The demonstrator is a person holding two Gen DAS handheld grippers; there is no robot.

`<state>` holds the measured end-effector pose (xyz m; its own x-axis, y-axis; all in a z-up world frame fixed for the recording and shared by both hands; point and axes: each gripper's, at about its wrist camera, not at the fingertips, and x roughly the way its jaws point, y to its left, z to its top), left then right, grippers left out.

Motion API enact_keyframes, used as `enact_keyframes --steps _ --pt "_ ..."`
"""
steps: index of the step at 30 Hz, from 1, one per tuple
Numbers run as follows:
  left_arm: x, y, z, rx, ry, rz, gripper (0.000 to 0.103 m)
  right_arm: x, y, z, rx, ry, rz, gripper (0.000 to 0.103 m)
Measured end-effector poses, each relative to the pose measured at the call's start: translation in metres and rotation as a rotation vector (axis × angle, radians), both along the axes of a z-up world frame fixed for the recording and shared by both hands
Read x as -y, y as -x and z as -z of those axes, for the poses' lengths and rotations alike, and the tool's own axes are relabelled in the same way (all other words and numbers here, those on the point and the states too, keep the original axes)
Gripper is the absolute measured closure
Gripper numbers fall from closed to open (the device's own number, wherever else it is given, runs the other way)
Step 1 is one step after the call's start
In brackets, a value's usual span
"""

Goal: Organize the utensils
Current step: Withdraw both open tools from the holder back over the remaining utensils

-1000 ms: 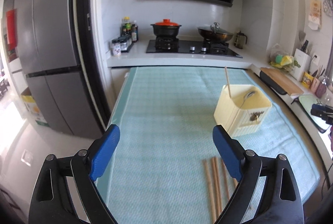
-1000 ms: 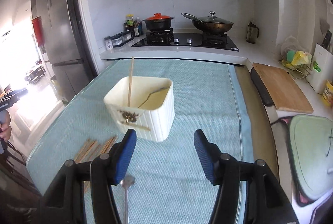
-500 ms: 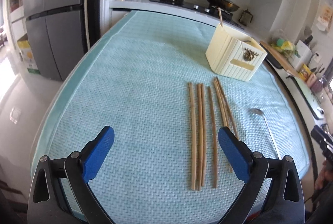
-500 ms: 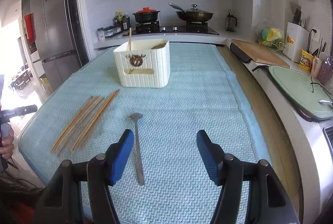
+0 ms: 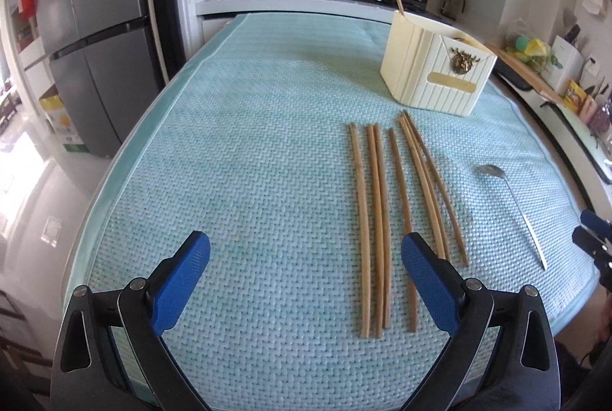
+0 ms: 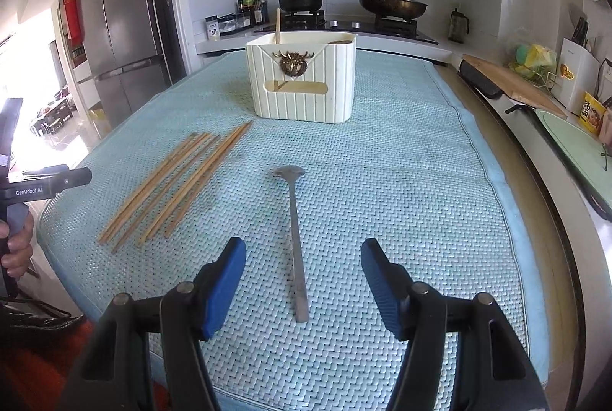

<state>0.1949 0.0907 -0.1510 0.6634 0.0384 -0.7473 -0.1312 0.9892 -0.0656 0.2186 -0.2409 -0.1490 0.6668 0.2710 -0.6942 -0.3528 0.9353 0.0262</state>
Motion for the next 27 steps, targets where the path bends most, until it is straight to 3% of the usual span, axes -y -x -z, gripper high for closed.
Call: enact_keyframes --steps 9,20,27 --pt "0.001 -0.001 0.007 -0.018 -0.032 -0.004 0.003 -0.003 0.000 0.005 -0.018 0.003 0.000 0.039" --pt "-0.009 -0.005 0.016 -0.043 0.043 0.017 0.003 -0.001 -0.002 0.010 -0.041 0.012 -0.002 0.039" --pt "-0.007 -0.025 0.014 -0.044 0.044 0.063 0.003 -0.003 -0.008 0.010 -0.045 0.012 -0.015 0.039"
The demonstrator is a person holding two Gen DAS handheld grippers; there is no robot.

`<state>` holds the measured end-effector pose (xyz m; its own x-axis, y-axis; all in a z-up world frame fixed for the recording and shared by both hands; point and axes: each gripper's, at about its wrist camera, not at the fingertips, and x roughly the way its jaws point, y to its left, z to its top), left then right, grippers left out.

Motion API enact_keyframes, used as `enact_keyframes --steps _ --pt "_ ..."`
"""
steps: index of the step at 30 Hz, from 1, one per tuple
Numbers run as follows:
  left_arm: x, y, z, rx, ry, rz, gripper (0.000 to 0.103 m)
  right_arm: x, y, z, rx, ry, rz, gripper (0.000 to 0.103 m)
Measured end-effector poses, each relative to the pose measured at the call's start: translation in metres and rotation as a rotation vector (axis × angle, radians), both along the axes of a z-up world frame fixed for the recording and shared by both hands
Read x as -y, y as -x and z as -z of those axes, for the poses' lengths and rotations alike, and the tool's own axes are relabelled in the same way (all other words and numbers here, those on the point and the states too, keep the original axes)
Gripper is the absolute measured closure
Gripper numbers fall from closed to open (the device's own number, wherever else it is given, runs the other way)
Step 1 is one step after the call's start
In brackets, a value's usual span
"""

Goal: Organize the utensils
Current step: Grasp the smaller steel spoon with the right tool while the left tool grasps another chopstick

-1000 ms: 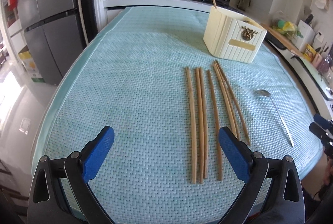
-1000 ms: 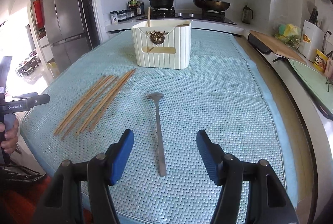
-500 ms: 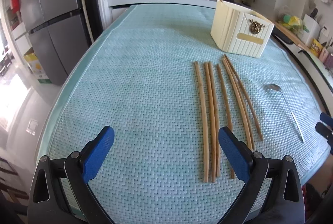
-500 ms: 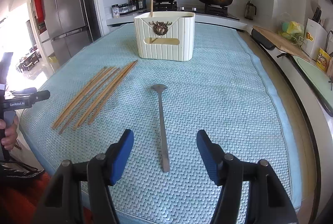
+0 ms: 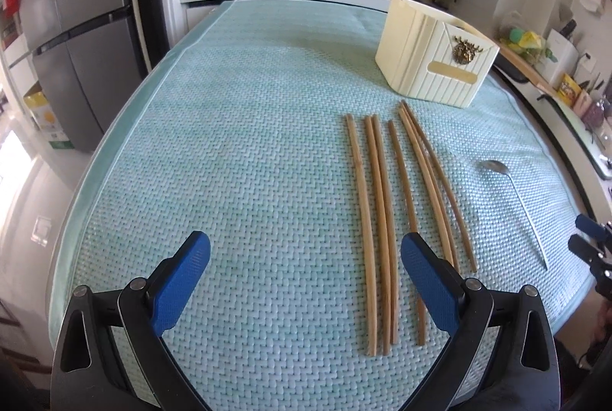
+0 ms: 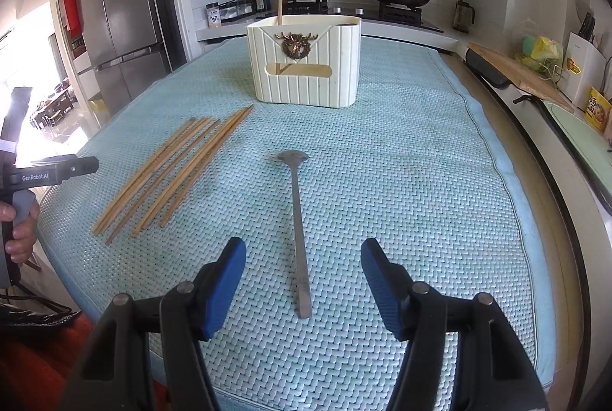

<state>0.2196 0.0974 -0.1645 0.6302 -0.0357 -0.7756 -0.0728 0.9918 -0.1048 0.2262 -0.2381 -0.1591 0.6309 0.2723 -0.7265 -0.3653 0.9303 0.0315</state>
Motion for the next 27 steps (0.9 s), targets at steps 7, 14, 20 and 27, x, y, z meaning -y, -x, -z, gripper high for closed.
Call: enact_keyframes --steps 7,14,20,27 --pt "0.005 -0.039 0.005 -0.016 -0.010 0.044 0.003 -0.002 -0.001 0.000 0.003 -0.003 -0.005 0.039" --pt "0.009 -0.080 0.022 -0.055 -0.060 0.061 0.004 -0.005 -0.012 0.002 -0.009 0.009 -0.023 0.039" --pt "0.012 -0.095 0.033 -0.096 -0.079 0.080 0.007 -0.009 -0.031 0.011 -0.051 0.040 -0.047 0.039" --pt "0.009 -0.106 0.035 -0.108 -0.059 0.076 0.007 -0.015 -0.041 0.013 -0.060 0.028 -0.064 0.039"
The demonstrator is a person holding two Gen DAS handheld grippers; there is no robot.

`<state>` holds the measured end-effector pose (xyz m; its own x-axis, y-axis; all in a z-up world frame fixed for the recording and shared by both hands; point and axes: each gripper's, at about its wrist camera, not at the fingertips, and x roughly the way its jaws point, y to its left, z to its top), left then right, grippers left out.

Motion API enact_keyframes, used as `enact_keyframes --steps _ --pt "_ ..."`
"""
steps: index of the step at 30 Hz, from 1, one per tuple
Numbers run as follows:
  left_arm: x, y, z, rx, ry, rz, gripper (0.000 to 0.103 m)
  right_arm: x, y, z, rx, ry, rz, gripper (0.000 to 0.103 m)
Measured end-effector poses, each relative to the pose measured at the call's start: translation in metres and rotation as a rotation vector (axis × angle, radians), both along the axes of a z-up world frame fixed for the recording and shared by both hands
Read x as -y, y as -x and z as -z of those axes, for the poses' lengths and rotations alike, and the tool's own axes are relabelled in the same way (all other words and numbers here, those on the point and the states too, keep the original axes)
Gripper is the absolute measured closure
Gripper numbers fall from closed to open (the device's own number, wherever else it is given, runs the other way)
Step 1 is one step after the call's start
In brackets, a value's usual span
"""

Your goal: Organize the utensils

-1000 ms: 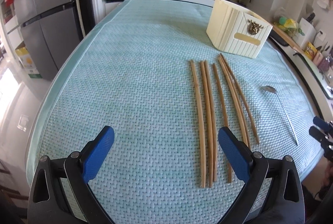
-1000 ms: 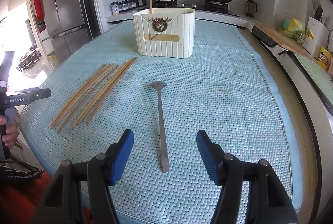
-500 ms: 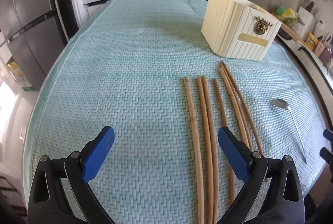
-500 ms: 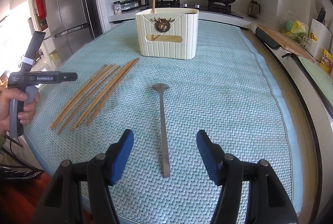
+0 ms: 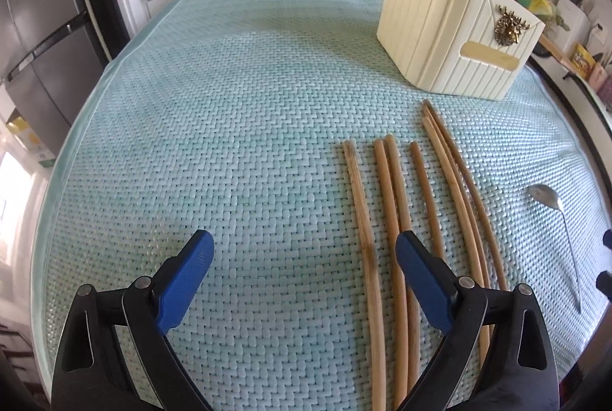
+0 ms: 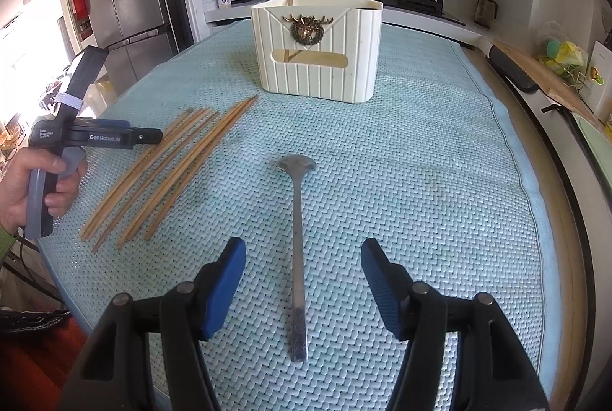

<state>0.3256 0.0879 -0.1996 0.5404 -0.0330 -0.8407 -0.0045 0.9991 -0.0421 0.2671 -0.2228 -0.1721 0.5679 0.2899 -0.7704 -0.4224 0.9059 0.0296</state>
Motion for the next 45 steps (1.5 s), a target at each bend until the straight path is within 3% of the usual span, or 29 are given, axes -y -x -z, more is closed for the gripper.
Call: enact_keyframes --steps 7,12,18,20,22,25,27,28,29,36,45 --pt "-0.003 -0.017 0.006 -0.029 -0.011 -0.006 0.017 -0.006 -0.009 0.005 -0.017 0.015 -0.024 0.039" --pt "0.003 -0.029 0.005 -0.044 -0.034 0.023 0.022 -0.012 -0.035 0.019 -0.110 0.039 -0.043 0.039" --pt "0.015 -0.045 0.002 -0.085 -0.049 0.090 0.044 -0.031 -0.075 0.032 -0.222 0.073 -0.105 0.040" --pt "0.018 -0.051 0.001 -0.099 -0.047 0.109 0.054 -0.040 -0.087 0.031 -0.245 0.090 -0.123 0.048" --pt "0.021 -0.054 0.001 -0.106 -0.054 0.122 0.058 -0.049 -0.098 0.031 -0.265 0.107 -0.132 0.053" --pt "0.027 -0.057 0.001 -0.111 -0.053 0.137 0.066 -0.063 -0.112 0.031 -0.284 0.135 -0.142 0.053" --pt "0.028 -0.059 0.000 -0.109 -0.043 0.148 0.079 -0.071 -0.119 0.031 -0.278 0.168 -0.141 0.060" --pt "0.028 -0.060 0.000 -0.107 -0.047 0.148 0.093 -0.074 -0.121 0.031 -0.273 0.183 -0.141 0.067" --pt "0.029 -0.060 0.000 -0.106 -0.045 0.152 0.096 -0.078 -0.123 0.030 -0.274 0.185 -0.140 0.067" --pt "0.017 -0.049 -0.011 -0.047 0.033 0.124 0.098 -0.070 -0.115 0.006 -0.213 0.078 -0.134 0.067" --pt "-0.001 -0.009 -0.082 0.137 0.129 0.094 0.098 -0.039 -0.074 -0.072 -0.014 -0.081 -0.119 0.067"
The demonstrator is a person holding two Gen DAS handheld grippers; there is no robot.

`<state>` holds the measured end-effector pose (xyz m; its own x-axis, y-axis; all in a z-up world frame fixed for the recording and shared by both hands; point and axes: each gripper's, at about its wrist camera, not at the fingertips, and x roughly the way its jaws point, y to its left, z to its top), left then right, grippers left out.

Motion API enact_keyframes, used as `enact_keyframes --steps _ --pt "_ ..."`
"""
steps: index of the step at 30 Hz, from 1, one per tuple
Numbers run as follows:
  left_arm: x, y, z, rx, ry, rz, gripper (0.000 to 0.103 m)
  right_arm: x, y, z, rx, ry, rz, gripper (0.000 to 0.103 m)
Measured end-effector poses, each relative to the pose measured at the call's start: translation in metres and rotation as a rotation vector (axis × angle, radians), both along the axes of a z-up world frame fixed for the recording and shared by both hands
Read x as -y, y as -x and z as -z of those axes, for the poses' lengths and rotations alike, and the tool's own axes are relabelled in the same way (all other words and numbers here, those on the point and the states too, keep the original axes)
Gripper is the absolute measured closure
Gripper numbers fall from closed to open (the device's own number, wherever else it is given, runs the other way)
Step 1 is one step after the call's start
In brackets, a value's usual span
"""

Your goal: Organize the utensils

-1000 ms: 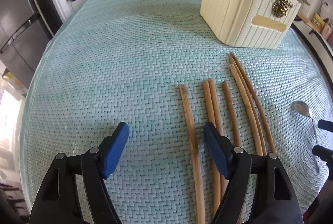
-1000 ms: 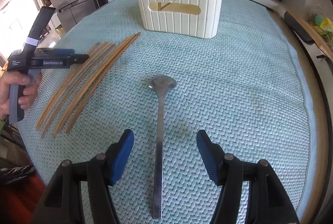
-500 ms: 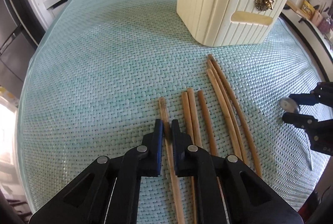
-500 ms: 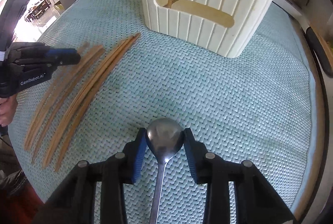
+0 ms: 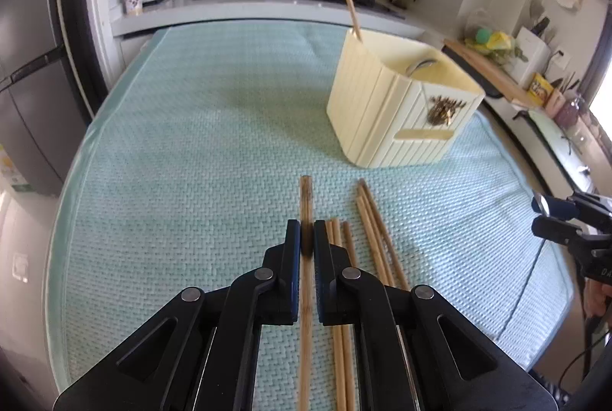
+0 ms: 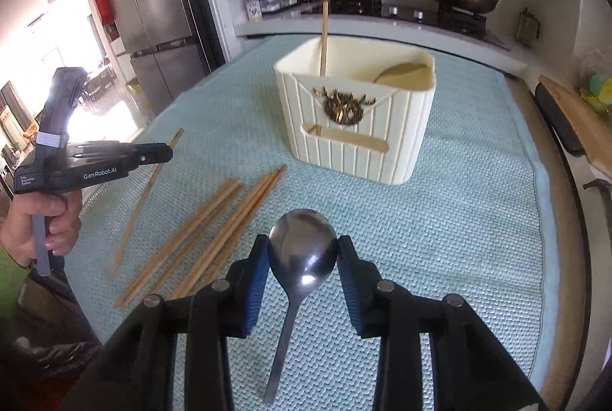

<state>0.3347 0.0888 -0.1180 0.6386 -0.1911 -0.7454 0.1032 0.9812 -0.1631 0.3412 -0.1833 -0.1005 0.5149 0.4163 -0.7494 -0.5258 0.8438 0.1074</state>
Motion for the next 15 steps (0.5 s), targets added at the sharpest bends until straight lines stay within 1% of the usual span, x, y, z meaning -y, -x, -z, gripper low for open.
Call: enact_keyframes --steps 4,8,11,15 --pt "-0.005 0.019 -0.028 0.077 0.038 -0.002 0.098 0.014 0.019 -0.020 0.062 -0.062 0.015 0.067" --pt "-0.010 0.028 -0.047 0.137 0.077 -0.003 0.099 0.023 0.032 -0.025 0.102 -0.093 0.025 0.067" --pt "-0.013 0.028 -0.054 0.162 0.085 -0.007 0.099 0.020 0.035 -0.025 0.125 -0.098 0.030 0.068" --pt "-0.014 0.026 -0.056 0.171 0.098 -0.016 0.099 0.021 0.036 -0.030 0.141 -0.102 0.034 0.068"
